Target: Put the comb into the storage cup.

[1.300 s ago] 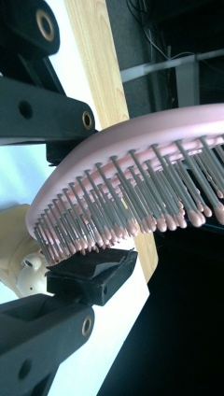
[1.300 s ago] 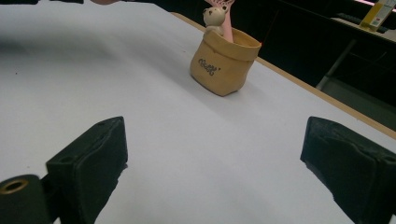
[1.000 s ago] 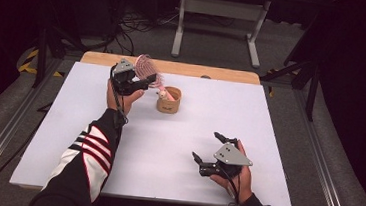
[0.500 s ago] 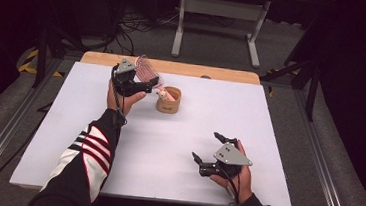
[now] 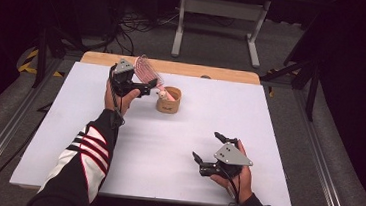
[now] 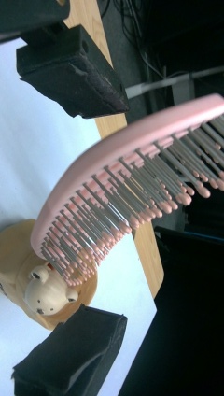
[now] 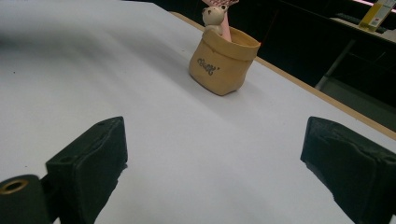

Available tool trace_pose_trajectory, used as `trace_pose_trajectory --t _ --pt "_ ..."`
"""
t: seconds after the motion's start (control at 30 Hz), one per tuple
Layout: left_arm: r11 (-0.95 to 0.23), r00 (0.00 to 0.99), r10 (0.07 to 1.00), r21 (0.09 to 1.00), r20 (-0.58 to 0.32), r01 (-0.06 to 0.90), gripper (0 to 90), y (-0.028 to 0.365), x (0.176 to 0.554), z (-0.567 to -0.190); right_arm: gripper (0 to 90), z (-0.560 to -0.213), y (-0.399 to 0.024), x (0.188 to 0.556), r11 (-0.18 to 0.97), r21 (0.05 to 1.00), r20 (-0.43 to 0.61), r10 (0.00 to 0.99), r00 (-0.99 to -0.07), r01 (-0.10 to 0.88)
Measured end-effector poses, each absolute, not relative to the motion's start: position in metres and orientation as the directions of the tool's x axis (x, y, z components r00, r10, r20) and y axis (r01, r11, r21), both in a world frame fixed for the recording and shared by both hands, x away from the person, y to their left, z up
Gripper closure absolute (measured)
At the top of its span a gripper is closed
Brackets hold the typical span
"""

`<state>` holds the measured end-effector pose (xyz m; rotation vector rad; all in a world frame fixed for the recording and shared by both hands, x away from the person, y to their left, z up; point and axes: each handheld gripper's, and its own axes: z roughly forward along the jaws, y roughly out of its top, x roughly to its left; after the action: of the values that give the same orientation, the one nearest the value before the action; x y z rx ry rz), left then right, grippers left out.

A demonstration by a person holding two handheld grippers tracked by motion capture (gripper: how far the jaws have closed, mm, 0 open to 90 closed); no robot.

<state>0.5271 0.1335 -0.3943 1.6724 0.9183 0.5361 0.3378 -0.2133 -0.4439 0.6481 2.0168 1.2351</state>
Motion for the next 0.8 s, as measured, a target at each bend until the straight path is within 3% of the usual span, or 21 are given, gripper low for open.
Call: trace_pose_trajectory --t 0.8 --pt "-0.153 0.607 0.794 0.956 -0.032 0.251 5.3 0.147 0.516 -0.389 7.6 -0.442 -0.214 0.337 0.416 0.907 -0.288 0.714 -0.639 0.056"
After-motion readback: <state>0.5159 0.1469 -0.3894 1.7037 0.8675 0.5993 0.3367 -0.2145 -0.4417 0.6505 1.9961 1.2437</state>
